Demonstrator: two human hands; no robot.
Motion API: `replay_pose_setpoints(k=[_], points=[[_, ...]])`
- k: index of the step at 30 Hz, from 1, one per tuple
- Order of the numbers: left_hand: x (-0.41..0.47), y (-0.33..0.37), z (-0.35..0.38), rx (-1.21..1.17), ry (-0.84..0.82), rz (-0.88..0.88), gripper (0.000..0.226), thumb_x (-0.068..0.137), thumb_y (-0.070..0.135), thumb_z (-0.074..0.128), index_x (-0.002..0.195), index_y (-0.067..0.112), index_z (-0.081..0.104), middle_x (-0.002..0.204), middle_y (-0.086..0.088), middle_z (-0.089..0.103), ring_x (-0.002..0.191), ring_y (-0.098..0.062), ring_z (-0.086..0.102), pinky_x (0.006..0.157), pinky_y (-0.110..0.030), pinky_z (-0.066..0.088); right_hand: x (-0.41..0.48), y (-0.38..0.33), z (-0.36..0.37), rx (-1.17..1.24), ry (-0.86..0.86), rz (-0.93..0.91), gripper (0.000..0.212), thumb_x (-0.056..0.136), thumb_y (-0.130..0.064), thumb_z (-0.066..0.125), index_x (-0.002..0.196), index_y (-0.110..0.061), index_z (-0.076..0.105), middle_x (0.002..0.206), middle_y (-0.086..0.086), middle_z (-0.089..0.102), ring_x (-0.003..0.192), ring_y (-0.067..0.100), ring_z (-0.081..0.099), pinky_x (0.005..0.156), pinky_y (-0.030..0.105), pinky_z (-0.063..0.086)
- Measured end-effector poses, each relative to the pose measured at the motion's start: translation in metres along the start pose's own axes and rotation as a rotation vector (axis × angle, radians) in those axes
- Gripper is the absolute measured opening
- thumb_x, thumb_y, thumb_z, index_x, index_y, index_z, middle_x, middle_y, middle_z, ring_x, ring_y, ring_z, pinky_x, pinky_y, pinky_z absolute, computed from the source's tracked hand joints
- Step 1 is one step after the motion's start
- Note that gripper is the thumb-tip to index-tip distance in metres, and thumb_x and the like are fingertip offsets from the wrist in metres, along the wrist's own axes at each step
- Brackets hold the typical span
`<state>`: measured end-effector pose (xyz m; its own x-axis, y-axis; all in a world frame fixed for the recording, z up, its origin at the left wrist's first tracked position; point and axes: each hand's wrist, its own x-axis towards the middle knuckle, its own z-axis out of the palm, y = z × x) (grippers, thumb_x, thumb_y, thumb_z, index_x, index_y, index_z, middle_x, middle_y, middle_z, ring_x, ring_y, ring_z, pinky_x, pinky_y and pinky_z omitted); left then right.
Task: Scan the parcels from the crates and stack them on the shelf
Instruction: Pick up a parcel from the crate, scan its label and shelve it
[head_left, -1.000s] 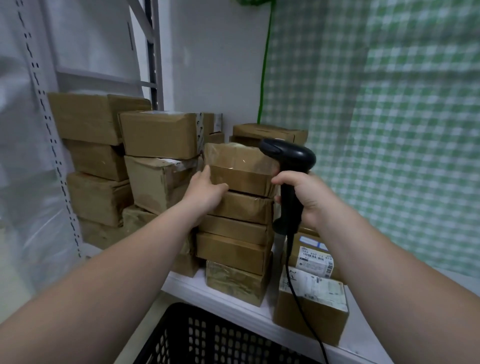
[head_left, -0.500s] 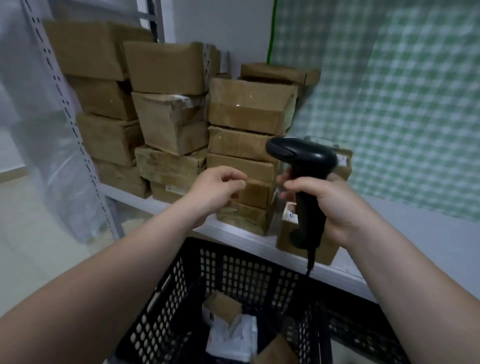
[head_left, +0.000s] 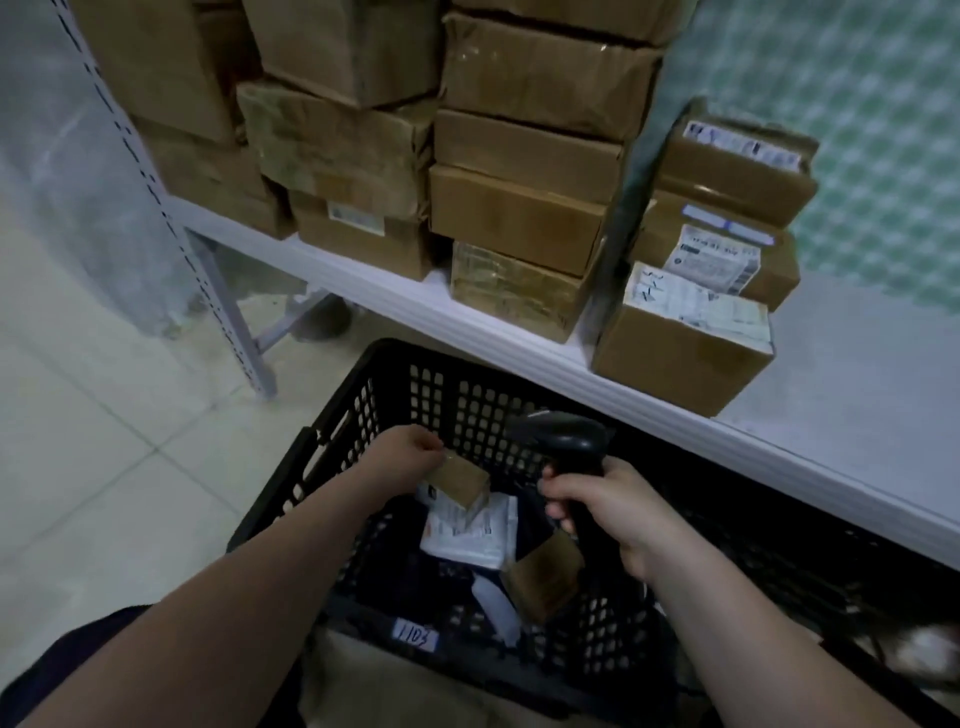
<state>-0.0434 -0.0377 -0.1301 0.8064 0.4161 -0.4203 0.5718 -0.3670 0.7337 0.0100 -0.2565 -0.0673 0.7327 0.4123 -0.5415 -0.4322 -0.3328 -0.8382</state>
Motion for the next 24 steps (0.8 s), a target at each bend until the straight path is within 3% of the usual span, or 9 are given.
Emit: replay_pose_setpoints(k=[4, 7, 9, 13, 16, 18, 20, 22, 24], points=[[0.032, -0.038, 0.026, 0.153, -0.079, -0.035, 0.025, 0.093, 0.018, 0.056, 0.112, 0.007, 0.067, 0.109, -0.008, 0.065, 0.092, -0.018, 0.059, 0.06, -0.017, 0.038, 0.035, 0.033, 0.003, -0.013, 0.042, 0.103, 0.01, 0.08, 0.001, 0.067, 0.082, -0.008, 0.064, 0.068, 0.006, 0.06, 0.061, 0.017, 0.055, 0.053, 0.027, 0.041], [0.053, -0.06, 0.056, 0.286, -0.173, -0.048, 0.033, 0.094, 0.019, 0.054, 0.122, 0.003, 0.06, 0.124, -0.012, 0.061, 0.117, -0.025, 0.054, 0.082, -0.024, 0.038, 0.061, 0.054, 0.002, -0.024, 0.114, 0.194, 0.009, 0.08, 0.001, 0.066, 0.083, -0.007, 0.065, 0.067, 0.007, 0.059, 0.06, 0.017, 0.053, 0.056, 0.027, 0.041], [0.061, -0.066, 0.081, 0.33, -0.256, -0.036, 0.041, 0.095, 0.019, 0.054, 0.133, 0.005, 0.053, 0.132, -0.013, 0.056, 0.123, -0.025, 0.05, 0.092, -0.024, 0.037, 0.075, 0.068, -0.001, -0.023, 0.169, 0.246, 0.011, 0.08, 0.0, 0.066, 0.09, -0.005, 0.066, 0.071, 0.009, 0.061, 0.061, 0.019, 0.055, 0.058, 0.028, 0.043], [0.073, -0.074, 0.139, 0.48, -0.449, 0.056, 0.051, 0.096, 0.019, 0.053, 0.145, 0.011, 0.041, 0.144, -0.013, 0.046, 0.131, -0.024, 0.043, 0.103, -0.025, 0.031, 0.095, 0.091, -0.015, -0.044, 0.254, 0.323, 0.017, 0.08, -0.003, 0.066, 0.097, -0.004, 0.068, 0.078, 0.009, 0.064, 0.062, 0.016, 0.056, 0.053, 0.025, 0.044], [0.083, -0.076, 0.181, 0.624, -0.557, 0.099, 0.052, 0.093, 0.022, 0.056, 0.143, 0.015, 0.043, 0.138, -0.017, 0.042, 0.123, -0.033, 0.046, 0.099, -0.037, 0.041, 0.104, 0.103, -0.029, -0.058, 0.292, 0.345, 0.015, 0.081, -0.003, 0.065, 0.095, -0.003, 0.067, 0.076, 0.009, 0.063, 0.06, 0.016, 0.055, 0.049, 0.024, 0.041], [0.089, -0.078, 0.204, 0.731, -0.595, 0.108, 0.056, 0.092, 0.022, 0.057, 0.145, 0.016, 0.039, 0.147, -0.013, 0.029, 0.129, -0.035, 0.038, 0.099, -0.043, 0.042, 0.108, 0.107, -0.036, -0.059, 0.304, 0.352, 0.012, 0.081, -0.004, 0.065, 0.093, -0.003, 0.067, 0.074, 0.007, 0.062, 0.059, 0.015, 0.054, 0.047, 0.024, 0.04], [0.091, -0.079, 0.223, 0.83, -0.664, 0.141, 0.071, 0.093, 0.022, 0.058, 0.153, 0.02, 0.02, 0.16, -0.002, 0.006, 0.145, -0.032, 0.015, 0.105, -0.045, 0.038, 0.11, 0.11, -0.042, -0.067, 0.308, 0.361, 0.012, 0.081, -0.005, 0.065, 0.092, -0.004, 0.067, 0.073, 0.005, 0.061, 0.059, 0.014, 0.054, 0.046, 0.022, 0.041], [0.088, -0.074, 0.236, 0.924, -0.717, 0.213, 0.075, 0.097, 0.025, 0.053, 0.155, 0.026, 0.005, 0.162, 0.003, -0.005, 0.149, -0.029, 0.0, 0.108, -0.045, 0.035, 0.113, 0.112, -0.046, -0.076, 0.303, 0.362, 0.011, 0.08, -0.006, 0.066, 0.092, -0.006, 0.066, 0.074, 0.006, 0.061, 0.059, 0.014, 0.054, 0.047, 0.022, 0.041], [0.086, -0.072, 0.248, 0.979, -0.716, 0.23, 0.074, 0.099, 0.03, 0.047, 0.154, 0.029, -0.003, 0.161, 0.002, -0.014, 0.148, -0.031, -0.004, 0.106, -0.051, 0.036, 0.116, 0.113, -0.049, -0.066, 0.298, 0.361, 0.005, 0.08, -0.006, 0.066, 0.085, -0.008, 0.064, 0.072, 0.006, 0.059, 0.057, 0.015, 0.052, 0.048, 0.024, 0.04]])
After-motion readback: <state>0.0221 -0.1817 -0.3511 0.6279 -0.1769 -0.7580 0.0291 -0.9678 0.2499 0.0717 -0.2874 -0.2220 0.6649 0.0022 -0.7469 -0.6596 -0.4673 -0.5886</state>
